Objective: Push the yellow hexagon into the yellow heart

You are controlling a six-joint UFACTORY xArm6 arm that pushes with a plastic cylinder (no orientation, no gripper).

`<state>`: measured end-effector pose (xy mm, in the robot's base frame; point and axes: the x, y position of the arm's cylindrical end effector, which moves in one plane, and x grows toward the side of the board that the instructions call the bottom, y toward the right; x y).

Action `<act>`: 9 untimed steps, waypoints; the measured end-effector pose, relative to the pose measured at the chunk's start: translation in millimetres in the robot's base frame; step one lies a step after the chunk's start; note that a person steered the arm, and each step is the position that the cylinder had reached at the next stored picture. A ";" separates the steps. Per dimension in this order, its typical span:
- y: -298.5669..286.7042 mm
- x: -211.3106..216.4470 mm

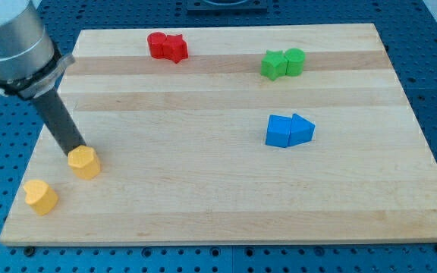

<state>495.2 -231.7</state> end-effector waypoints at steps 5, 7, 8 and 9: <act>27.8 0.4; 5.8 12.8; 34.7 13.3; 60.8 23.8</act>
<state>519.0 -170.9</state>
